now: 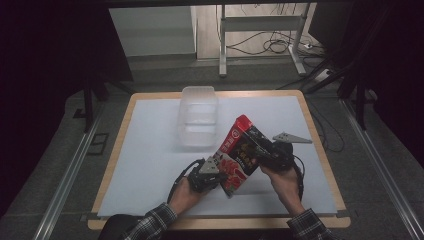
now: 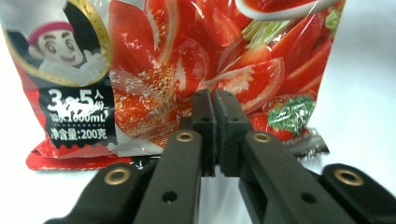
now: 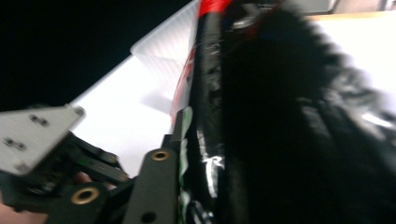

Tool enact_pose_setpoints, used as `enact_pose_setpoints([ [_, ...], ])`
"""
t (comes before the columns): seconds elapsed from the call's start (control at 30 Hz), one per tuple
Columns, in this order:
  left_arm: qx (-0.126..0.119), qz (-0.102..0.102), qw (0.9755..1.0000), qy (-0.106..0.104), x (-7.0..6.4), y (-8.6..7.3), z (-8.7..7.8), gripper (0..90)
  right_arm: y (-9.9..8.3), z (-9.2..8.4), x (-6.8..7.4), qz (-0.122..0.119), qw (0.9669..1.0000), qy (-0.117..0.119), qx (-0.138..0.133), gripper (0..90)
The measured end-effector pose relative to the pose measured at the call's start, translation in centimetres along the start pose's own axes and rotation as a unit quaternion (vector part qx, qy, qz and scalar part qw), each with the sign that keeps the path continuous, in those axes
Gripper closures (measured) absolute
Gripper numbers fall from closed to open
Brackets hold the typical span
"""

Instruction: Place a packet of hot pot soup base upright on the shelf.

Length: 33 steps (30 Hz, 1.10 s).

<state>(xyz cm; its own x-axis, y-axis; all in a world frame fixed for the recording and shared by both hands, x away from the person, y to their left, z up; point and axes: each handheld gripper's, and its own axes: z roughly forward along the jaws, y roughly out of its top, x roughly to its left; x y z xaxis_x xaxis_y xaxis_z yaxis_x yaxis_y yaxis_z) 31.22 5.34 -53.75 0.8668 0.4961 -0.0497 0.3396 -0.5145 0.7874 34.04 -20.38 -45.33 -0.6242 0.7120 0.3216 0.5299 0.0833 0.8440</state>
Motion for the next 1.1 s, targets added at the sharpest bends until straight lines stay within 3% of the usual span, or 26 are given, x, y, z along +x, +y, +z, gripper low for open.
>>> enact_pose_setpoints([
  [0.1, 0.009, 0.008, 0.9999, -0.006, 0.1, 0.1, -0.4, 76.2, 0.6, 0.1, 0.0, 0.013, 0.9998, 0.011, -0.008, 74.1],
  [0.17, -0.002, 0.013, 0.9999, -0.002, -0.1, 0.3, -0.8, 73.1, 0.9, 0.0, 0.0, 0.016, 0.9997, 0.016, -0.012, 74.5],
  [0.37, -0.039, -0.003, 0.9992, -0.008, 0.0, 0.4, -2.1, 61.2, 1.9, -0.2, 0.5, 0.013, 0.9995, 0.026, -0.016, 74.4],
  [0.57, -0.054, -0.011, 0.9984, -0.007, 0.1, 0.2, -3.2, 50.7, 2.5, -0.3, 0.4, 0.022, 0.9993, 0.028, -0.017, 74.3],
  [0.77, -0.05, -0.008, 0.9987, 0.0, -0.1, -0.2, -3.8, 39.7, 3.2, -0.3, -0.1, 0.042, 0.9982, 0.037, -0.021, 73.5],
  [0.9, -0.044, 0.004, 0.999, 0.008, -0.5, -0.5, -4.3, 33.5, 3.8, -0.5, -0.4, 0.043, 0.998, 0.036, -0.028, 73.0],
  [1.1, -0.041, 0.004, 0.999, 0.018, -1.2, -1.2, -5.1, 26.8, 4.8, -1.2, -1.1, 0.055, 0.997, 0.039, -0.039, 73.1],
])
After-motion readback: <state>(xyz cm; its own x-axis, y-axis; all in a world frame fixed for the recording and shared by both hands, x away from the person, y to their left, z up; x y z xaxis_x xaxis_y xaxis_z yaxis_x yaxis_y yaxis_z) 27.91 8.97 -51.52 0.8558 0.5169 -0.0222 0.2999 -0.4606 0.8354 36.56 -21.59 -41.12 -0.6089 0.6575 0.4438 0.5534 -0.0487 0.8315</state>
